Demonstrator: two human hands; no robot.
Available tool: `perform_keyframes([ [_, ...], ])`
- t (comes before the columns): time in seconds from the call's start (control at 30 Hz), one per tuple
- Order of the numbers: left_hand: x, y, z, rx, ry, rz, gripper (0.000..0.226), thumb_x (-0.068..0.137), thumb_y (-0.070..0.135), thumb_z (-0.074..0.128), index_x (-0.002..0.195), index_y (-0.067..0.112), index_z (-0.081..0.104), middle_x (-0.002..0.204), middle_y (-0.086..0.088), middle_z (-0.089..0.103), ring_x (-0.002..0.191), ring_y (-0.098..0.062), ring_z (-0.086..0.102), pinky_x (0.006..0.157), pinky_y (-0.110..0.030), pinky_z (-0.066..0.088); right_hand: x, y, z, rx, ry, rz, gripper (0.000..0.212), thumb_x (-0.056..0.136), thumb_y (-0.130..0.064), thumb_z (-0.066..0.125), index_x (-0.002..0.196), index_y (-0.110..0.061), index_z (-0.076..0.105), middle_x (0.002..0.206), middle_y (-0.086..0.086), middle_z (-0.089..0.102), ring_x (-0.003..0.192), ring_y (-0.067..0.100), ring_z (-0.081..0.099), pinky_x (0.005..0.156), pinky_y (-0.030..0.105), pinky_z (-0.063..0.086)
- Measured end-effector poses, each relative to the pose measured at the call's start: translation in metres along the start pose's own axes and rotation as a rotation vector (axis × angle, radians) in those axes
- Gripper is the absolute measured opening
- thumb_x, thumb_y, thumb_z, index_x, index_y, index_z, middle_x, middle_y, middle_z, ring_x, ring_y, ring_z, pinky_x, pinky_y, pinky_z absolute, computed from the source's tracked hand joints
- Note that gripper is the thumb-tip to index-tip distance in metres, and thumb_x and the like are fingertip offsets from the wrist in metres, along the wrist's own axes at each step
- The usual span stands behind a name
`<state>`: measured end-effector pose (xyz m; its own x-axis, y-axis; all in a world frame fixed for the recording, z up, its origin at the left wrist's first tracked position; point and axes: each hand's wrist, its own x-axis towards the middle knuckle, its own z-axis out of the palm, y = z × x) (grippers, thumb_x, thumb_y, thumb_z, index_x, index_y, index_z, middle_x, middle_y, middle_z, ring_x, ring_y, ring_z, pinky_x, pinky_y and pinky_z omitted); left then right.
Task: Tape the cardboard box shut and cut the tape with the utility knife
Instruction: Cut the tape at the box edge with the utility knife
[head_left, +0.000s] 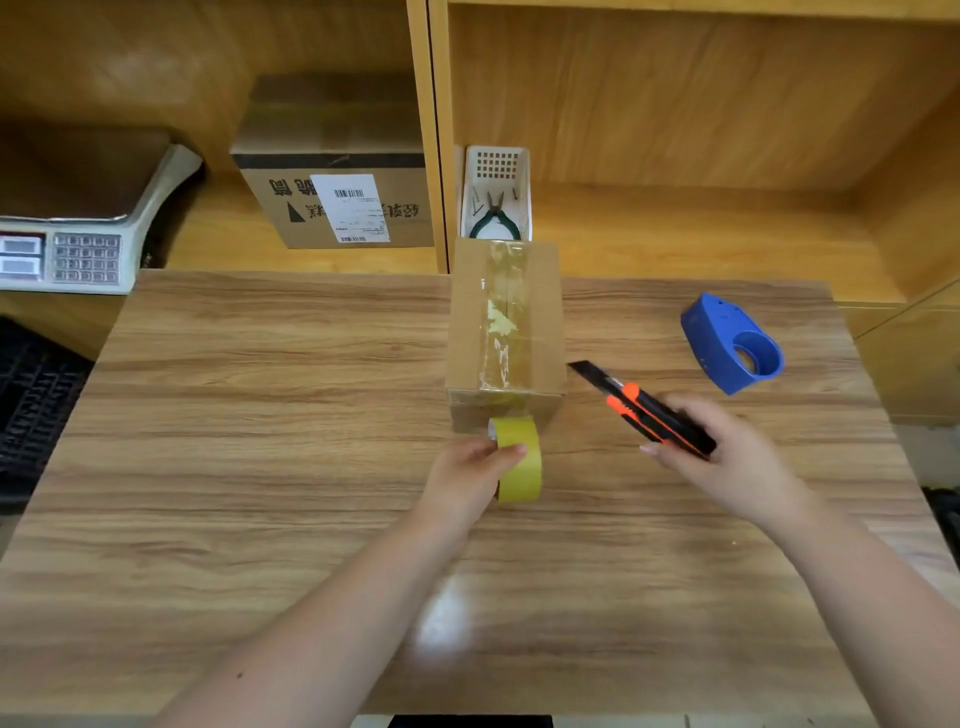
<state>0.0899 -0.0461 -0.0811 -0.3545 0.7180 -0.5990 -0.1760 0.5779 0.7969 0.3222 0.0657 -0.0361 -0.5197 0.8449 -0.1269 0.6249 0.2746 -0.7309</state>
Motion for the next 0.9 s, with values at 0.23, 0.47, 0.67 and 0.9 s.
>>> perform_keyframes([
  [0.23, -0.004, 0.000, -0.006, -0.058, 0.039, -0.034, 0.023, 0.082, 0.026, 0.072, 0.087, 0.003, 0.074, 0.076, -0.002, 0.063, 0.068, -0.012, 0.054, 0.059, -0.021, 0.041, 0.023, -0.016, 0.011, -0.494, -0.145, -0.244, 0.036, 0.086, -0.047, 0.055, 0.120, -0.035, 0.052, 0.087, -0.003, 0.070, 0.073, 0.027, 0.063, 0.057, 0.034, 0.047],
  [0.47, -0.007, 0.002, -0.004, -0.073, 0.072, -0.090, 0.024, 0.081, 0.029, 0.073, 0.090, 0.008, 0.074, 0.076, 0.003, 0.066, 0.067, -0.008, 0.056, 0.062, -0.020, 0.042, 0.031, -0.023, 0.025, -0.650, -0.123, -0.356, 0.034, 0.089, -0.047, 0.051, 0.117, -0.029, 0.056, 0.096, -0.002, 0.070, 0.077, 0.031, 0.065, 0.054, 0.033, 0.045],
  [0.67, -0.008, 0.002, -0.003, -0.098, 0.084, -0.092, 0.024, 0.080, 0.029, 0.074, 0.091, 0.007, 0.074, 0.080, 0.000, 0.070, 0.074, -0.014, 0.061, 0.067, -0.023, 0.044, 0.034, -0.026, 0.032, -0.691, -0.050, -0.419, 0.030, 0.085, -0.048, 0.057, 0.105, -0.026, 0.061, 0.072, 0.001, 0.069, 0.059, 0.031, 0.064, 0.043, 0.031, 0.043],
  [0.9, -0.010, 0.005, -0.003, -0.105, 0.088, -0.106, 0.021, 0.078, 0.030, 0.075, 0.089, 0.012, 0.075, 0.087, -0.003, 0.073, 0.079, -0.017, 0.063, 0.077, -0.030, 0.049, 0.036, -0.026, 0.032, -0.709, -0.003, -0.456, 0.026, 0.082, -0.047, 0.062, 0.100, -0.028, 0.063, 0.064, -0.001, 0.067, 0.053, 0.028, 0.062, 0.041, 0.026, 0.034],
])
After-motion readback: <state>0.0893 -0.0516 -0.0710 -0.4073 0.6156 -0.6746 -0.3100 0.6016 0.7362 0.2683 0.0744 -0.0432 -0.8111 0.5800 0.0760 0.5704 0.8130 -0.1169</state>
